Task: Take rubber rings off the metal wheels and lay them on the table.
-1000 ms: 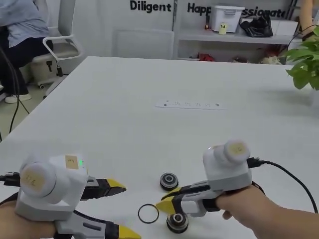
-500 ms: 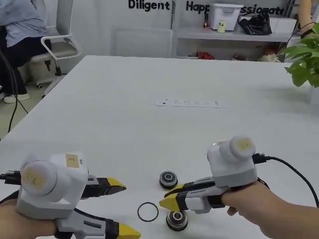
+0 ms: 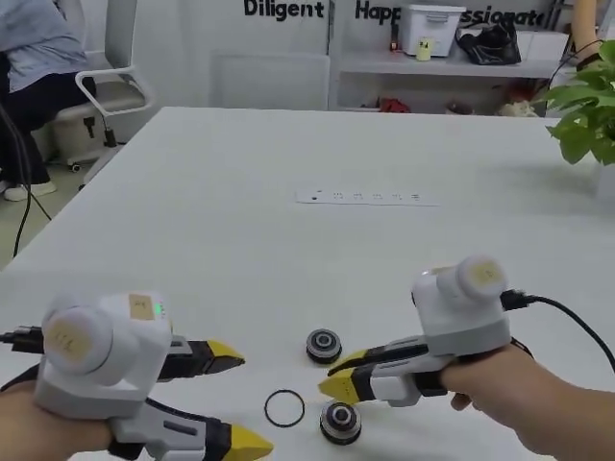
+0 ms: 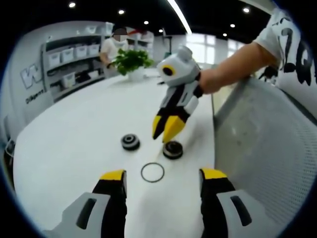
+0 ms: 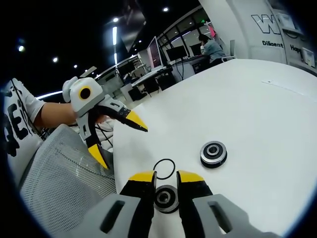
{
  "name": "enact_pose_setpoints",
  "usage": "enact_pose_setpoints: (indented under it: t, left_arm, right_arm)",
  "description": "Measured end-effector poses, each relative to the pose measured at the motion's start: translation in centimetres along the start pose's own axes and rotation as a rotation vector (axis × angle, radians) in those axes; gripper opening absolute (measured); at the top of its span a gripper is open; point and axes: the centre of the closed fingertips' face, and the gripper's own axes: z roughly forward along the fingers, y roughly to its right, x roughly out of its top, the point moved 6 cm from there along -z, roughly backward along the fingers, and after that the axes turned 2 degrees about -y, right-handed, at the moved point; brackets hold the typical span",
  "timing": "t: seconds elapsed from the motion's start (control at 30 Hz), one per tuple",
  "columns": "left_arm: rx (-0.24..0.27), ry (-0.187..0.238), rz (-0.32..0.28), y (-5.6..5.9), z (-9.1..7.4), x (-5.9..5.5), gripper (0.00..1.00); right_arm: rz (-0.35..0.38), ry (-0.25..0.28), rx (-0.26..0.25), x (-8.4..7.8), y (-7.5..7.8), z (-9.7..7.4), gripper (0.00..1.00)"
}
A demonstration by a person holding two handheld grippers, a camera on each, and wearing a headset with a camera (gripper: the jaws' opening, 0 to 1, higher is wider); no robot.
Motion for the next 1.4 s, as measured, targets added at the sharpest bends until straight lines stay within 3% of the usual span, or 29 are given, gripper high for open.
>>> enact_pose_setpoints:
  t: [1.4]
  left_arm:
    - [-0.041,-0.01,0.046,-0.5,2.3,1.9,0.56]
  right_arm:
    - [-0.067,-0.061,-0.011,-1.7,0.6,-2.5,0.14]
